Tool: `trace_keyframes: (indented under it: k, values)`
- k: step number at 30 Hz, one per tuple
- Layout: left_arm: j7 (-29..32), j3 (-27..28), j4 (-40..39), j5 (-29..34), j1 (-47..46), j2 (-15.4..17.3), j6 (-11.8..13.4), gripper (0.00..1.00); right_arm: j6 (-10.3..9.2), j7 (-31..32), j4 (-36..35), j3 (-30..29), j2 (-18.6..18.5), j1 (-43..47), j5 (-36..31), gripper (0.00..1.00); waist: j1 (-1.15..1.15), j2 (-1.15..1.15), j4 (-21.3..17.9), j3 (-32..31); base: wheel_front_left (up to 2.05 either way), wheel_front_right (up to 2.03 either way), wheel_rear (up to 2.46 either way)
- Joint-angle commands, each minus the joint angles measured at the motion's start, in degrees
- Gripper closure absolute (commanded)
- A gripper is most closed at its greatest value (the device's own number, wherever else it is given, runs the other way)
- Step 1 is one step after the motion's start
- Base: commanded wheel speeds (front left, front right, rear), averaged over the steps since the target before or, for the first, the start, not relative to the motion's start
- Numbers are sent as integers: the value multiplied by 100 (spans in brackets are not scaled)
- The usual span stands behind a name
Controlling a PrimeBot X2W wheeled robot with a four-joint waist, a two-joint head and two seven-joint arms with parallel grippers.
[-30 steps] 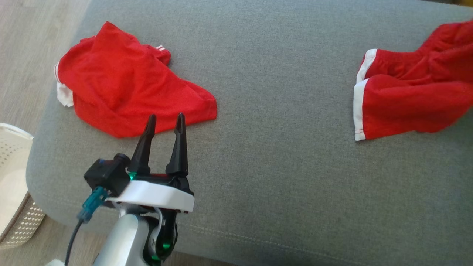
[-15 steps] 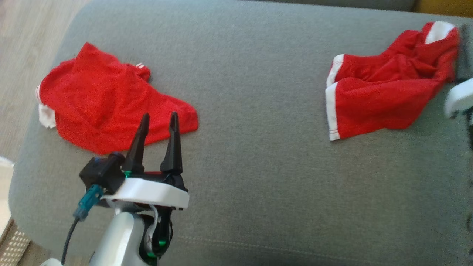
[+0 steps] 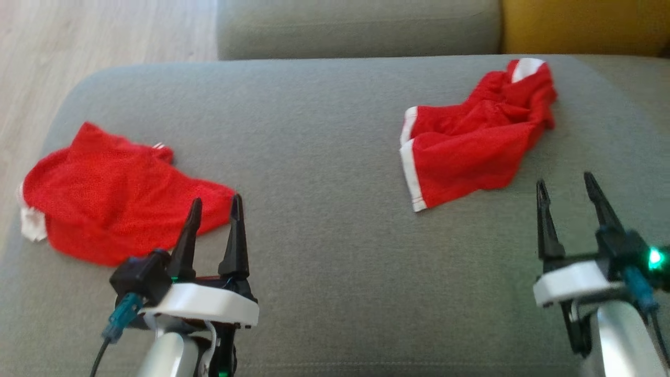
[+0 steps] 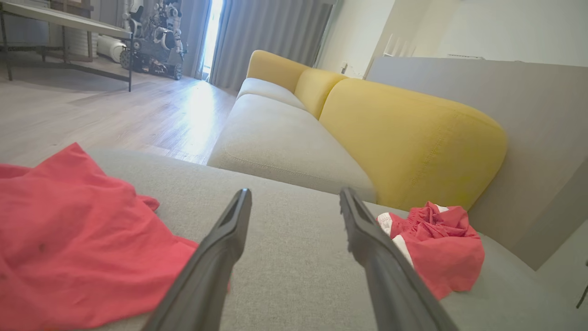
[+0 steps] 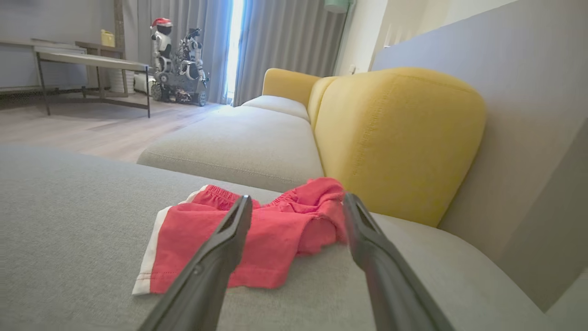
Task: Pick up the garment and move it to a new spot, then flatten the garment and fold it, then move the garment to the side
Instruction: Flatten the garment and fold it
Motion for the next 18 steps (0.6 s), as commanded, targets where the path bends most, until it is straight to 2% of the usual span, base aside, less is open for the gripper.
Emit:
trace_keyframes:
  k: [1, 5, 10, 18]
  values:
    - [-70, 216, -197, 47, -189, 9, -10, 0, 42, -70, -375, 189, 15, -99, 62, 0, 0, 0, -112, -87, 0, 0, 0]
    - [-70, 227, -223, 21, -148, 9, 3, 0, 42, -71, -752, 305, 39, 313, 263, 0, 0, 0, -184, -99, 0, 0, 0]
    - [-70, 205, -192, 51, -173, 9, -67, 0, 42, -72, -861, 465, 42, 437, 347, 0, 0, 0, -187, 4, 0, 0, 0]
    - [-70, 216, -167, 45, -340, 9, -114, 0, 42, 35, -414, 1113, 43, 99, 129, 0, 0, 0, 20, 282, 0, 0, 0]
